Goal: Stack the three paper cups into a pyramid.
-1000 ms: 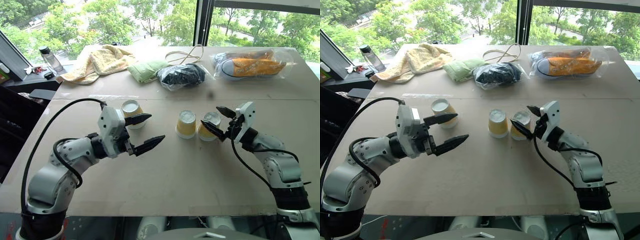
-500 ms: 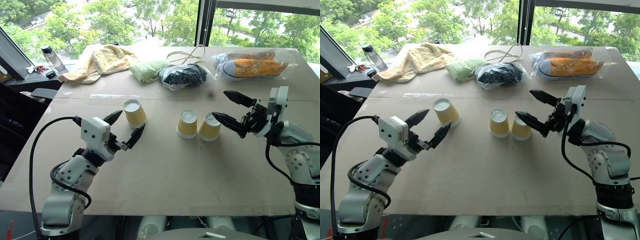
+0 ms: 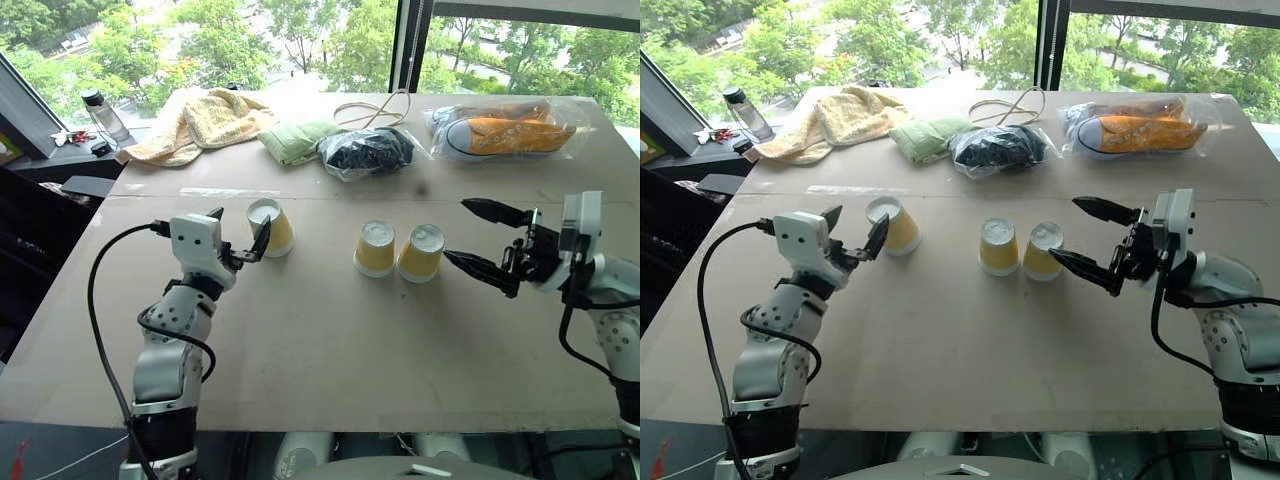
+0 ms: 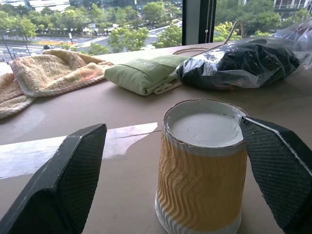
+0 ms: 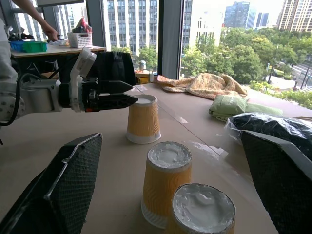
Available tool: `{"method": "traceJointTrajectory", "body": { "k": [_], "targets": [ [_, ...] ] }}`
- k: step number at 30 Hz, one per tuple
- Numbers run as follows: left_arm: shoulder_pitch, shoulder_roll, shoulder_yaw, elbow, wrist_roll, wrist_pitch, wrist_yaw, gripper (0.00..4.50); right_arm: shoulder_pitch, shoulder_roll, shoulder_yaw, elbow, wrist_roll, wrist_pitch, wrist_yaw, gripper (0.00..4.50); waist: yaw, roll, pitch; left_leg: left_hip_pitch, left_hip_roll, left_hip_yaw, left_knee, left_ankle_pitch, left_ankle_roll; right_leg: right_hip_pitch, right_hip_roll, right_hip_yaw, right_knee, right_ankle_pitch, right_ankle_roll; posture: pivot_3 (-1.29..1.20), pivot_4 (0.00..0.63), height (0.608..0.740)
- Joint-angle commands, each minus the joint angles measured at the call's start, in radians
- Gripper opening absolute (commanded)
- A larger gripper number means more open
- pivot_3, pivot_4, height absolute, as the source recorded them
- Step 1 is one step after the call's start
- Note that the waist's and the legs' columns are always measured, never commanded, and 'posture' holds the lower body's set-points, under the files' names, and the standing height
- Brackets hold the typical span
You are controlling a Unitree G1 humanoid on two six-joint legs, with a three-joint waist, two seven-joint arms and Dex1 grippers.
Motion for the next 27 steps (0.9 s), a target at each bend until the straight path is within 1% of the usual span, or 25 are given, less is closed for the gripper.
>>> {"method": "traceJointTrajectory", "body": {
  "k": [1, 7, 10, 20, 27],
  "targets": [
    [-0.038, 0.006, -0.01, 0.036, 0.003, -0.051, -0.028, 4.5, 0.03, -0.035, -0.074, -0.019, 0.027, -0.014, 0.022, 4.46, 0.0, 0.0, 0.0, 0.0, 0.0, 0.0, 0.0, 0.0, 0.0, 0.0, 0.0, 0.0, 0.0, 0.0, 0.0, 0.0, 0.15, 0.74],
    [-0.085, 0.016, -0.051, 0.113, 0.014, -0.113, -0.096, 4.5, 0.098, -0.066, -0.14, -0.047, 0.062, 0.003, 0.024, 4.46, 0.001, 0.0, 0.0, 0.0, 0.0, 0.0, 0.0, 0.0, 0.0, 0.0, 0.0, 0.0, 0.0, 0.0, 0.0, 0.0, 0.15, 0.74],
    [-0.096, 0.012, -0.058, 0.126, 0.016, -0.152, -0.113, 4.5, 0.11, -0.061, -0.144, -0.061, 0.068, 0.004, 0.012, 4.46, -0.002, 0.0, 0.0, 0.0, 0.0, 0.0, 0.0, 0.0, 0.0, 0.0, 0.0, 0.0, 0.0, 0.0, 0.0, 0.0, 0.15, 0.74],
    [-0.144, 0.011, -0.057, 0.222, 0.049, -0.162, -0.081, 4.5, 0.15, -0.057, -0.151, -0.084, 0.072, -0.002, 0.004, 4.46, 0.001, 0.0, 0.0, 0.0, 0.0, 0.0, 0.0, 0.0, 0.0, 0.0, 0.0, 0.0, 0.0, 0.0, 0.0, 0.0, 0.15, 0.74],
    [-0.157, 0.022, -0.068, 0.255, 0.044, -0.17, -0.116, 4.5, 0.151, -0.056, -0.151, -0.089, 0.074, -0.002, -0.003, 4.46, 0.001, 0.0, 0.0, 0.0, 0.0, 0.0, 0.0, 0.0, 0.0, 0.0, 0.0, 0.0, 0.0, 0.0, 0.0, 0.0, 0.15, 0.74]
  ]
}}
